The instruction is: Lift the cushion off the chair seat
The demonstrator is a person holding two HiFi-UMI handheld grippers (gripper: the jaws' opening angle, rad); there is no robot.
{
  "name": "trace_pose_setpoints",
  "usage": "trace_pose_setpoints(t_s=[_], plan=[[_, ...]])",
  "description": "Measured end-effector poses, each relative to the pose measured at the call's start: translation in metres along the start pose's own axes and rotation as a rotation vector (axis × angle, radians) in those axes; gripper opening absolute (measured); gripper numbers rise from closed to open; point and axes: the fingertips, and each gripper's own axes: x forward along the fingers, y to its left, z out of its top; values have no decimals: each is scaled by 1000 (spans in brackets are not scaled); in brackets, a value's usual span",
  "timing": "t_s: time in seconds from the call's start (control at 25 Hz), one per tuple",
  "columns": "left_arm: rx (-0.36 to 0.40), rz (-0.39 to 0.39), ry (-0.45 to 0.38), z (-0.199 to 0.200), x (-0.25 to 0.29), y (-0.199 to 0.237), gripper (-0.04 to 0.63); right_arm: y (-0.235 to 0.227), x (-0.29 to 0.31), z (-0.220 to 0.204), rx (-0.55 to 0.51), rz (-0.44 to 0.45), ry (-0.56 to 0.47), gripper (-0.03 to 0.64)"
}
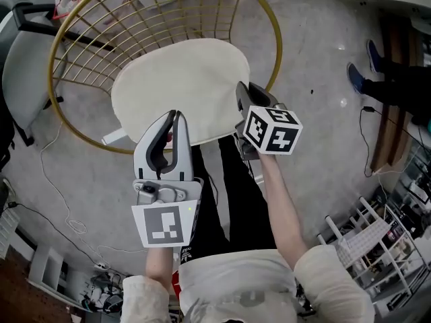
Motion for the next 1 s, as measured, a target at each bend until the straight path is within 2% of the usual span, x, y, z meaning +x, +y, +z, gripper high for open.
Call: trace_pose_setpoints(t_s=[0.2, 0.48, 0.68, 0.84, 1.0], plan=[[15, 15, -51, 39, -7, -2, 28, 27, -42, 45, -70, 21, -101, 49], [48, 57, -163, 109, -31, -2, 28, 77, -124, 120, -268, 31, -296, 46], [44, 99, -252, 175, -67, -10, 28, 107, -204, 158, -418, -15, -447, 46], [65, 125, -343, 232, -88, -13, 28, 134, -265, 215, -410, 24, -616, 46], [104, 147, -401, 275, -123, -34, 28, 148, -336, 248, -354, 105, -706, 46]])
